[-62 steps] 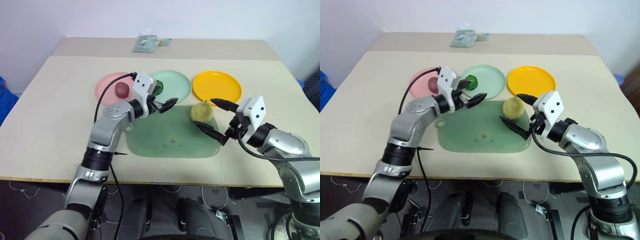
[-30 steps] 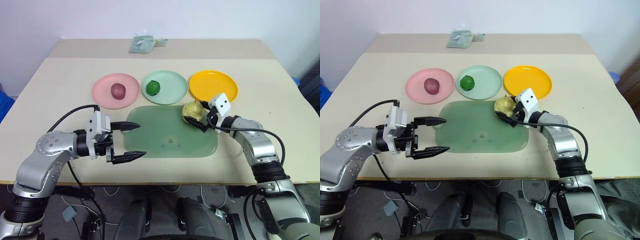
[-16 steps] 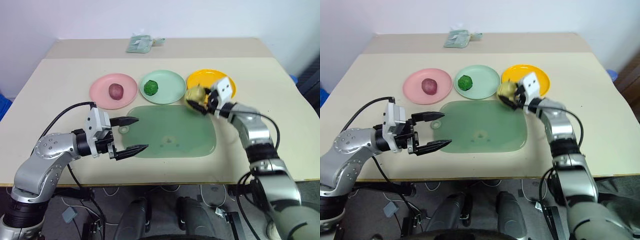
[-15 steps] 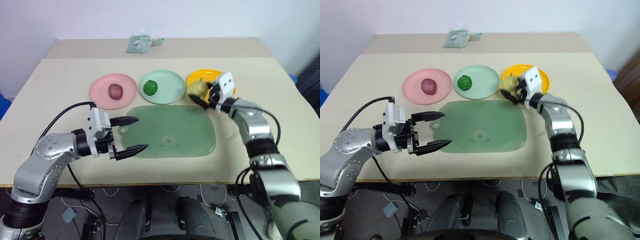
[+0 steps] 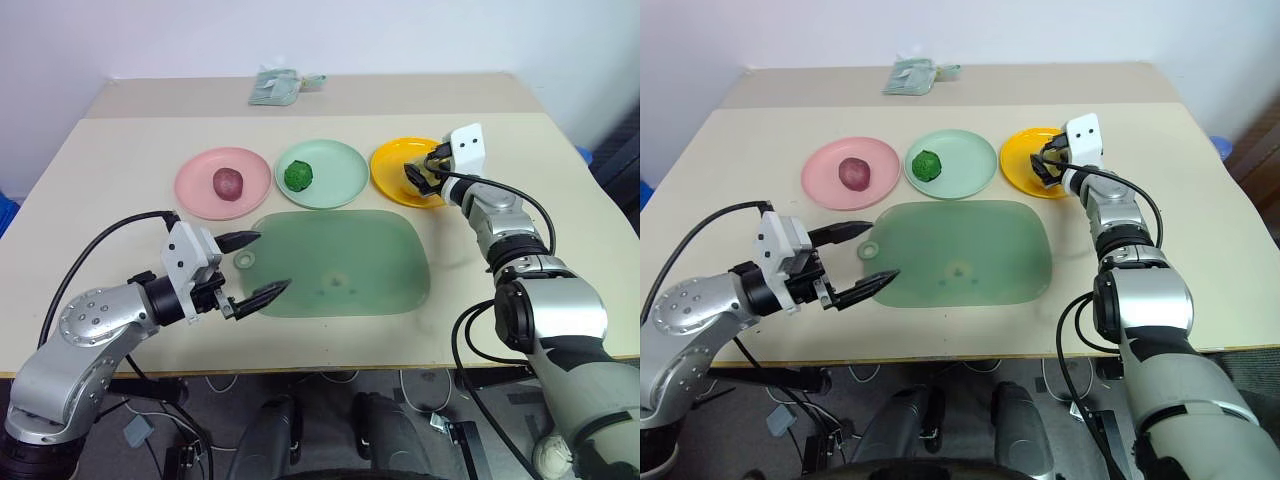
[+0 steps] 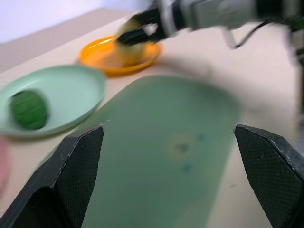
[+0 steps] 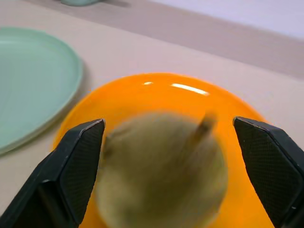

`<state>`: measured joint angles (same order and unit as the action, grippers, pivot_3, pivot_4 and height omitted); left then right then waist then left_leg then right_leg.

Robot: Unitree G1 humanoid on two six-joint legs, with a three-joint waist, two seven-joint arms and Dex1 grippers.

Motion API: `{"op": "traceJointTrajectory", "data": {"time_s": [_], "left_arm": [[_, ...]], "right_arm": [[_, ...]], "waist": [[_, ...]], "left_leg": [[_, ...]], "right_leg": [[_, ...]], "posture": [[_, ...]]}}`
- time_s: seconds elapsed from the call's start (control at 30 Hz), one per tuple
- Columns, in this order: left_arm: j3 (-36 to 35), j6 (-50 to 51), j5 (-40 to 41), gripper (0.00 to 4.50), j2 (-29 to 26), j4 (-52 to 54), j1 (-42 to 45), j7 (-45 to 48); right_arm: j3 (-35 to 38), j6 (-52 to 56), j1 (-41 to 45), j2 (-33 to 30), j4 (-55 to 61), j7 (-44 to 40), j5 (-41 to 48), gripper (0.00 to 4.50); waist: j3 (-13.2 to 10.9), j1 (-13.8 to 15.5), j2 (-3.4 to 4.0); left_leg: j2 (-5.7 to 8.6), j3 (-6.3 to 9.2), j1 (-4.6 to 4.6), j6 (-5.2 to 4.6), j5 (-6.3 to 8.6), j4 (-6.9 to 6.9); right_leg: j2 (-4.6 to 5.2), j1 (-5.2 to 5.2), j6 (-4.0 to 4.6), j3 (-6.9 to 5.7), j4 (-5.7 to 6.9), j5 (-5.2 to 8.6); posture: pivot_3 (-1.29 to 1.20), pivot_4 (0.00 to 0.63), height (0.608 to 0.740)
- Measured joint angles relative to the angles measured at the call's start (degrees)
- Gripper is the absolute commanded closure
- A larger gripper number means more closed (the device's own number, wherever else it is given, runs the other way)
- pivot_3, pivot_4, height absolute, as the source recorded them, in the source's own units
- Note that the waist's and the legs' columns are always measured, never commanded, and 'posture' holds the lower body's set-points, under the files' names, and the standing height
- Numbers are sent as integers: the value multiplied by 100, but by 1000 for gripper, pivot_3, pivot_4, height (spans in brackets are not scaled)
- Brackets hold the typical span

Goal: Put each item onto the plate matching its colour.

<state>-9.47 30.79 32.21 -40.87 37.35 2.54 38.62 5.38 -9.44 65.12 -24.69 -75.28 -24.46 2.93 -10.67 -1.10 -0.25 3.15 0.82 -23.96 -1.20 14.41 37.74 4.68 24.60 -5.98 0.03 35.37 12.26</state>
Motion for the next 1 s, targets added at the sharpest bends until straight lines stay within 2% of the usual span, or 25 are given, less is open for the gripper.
{"op": "traceJointTrajectory", "data": {"time_s": [0.07,0.2,0.33,0.43,0.57,0.67,0.77,1.0], "left_arm": [[52,1,-235,0,101,-10,60,-293],[207,-108,-355,0,653,-274,445,-646],[320,-167,-446,0,673,-697,625,-530],[475,-190,-477,0,757,-922,716,-422],[720,-473,-651,0,807,-1167,786,-225],[802,-675,-783,0,820,-1382,866,-108],[889,-750,-852,0,881,-1511,952,-76],[858,-761,-912,0,839,-1717,1051,78]], "right_arm": [[74,-75,-1,-16,0,-42,6,21],[270,-226,-29,-75,197,-262,97,21],[516,-197,-312,-318,1149,-703,438,21],[617,341,-1101,-430,2703,-1313,902,21],[560,1617,-3299,-707,5378,-2200,1671,21],[580,2394,-4823,-1024,6681,-2457,2018,21],[821,2748,-5337,-1229,7216,-2431,2160,21],[1456,2906,-5817,-1586,7626,-2291,2284,21]], "waist": [[0,12,0],[0,32,0],[0,32,1],[2,43,-1],[4,117,2],[8,171,14],[10,137,19],[11,184,18]], "left_leg": [[0,0,0,-1,0,0],[1,0,0,1,-1,3],[1,1,0,-7,3,1],[0,4,0,-13,6,3],[1,12,-2,-18,9,5],[0,9,-1,-18,10,13],[-1,-4,8,-18,10,23],[-4,-5,15,-24,13,22]], "right_leg": [[0,-1,-1,-1,0,0],[-2,-3,-3,-6,1,-2],[-3,-4,-3,-7,-2,-1],[-1,-8,-3,-6,-4,-2],[5,-11,-3,-9,-6,-2],[8,-11,-3,-5,0,-1],[7,-13,19,10,5,6],[5,-22,20,9,0,8]], "posture": [[0,150,740],[0,150,740],[0,150,740],[0,150,740],[0,150,740],[0,150,740],[0,150,740],[0,150,740]]}}
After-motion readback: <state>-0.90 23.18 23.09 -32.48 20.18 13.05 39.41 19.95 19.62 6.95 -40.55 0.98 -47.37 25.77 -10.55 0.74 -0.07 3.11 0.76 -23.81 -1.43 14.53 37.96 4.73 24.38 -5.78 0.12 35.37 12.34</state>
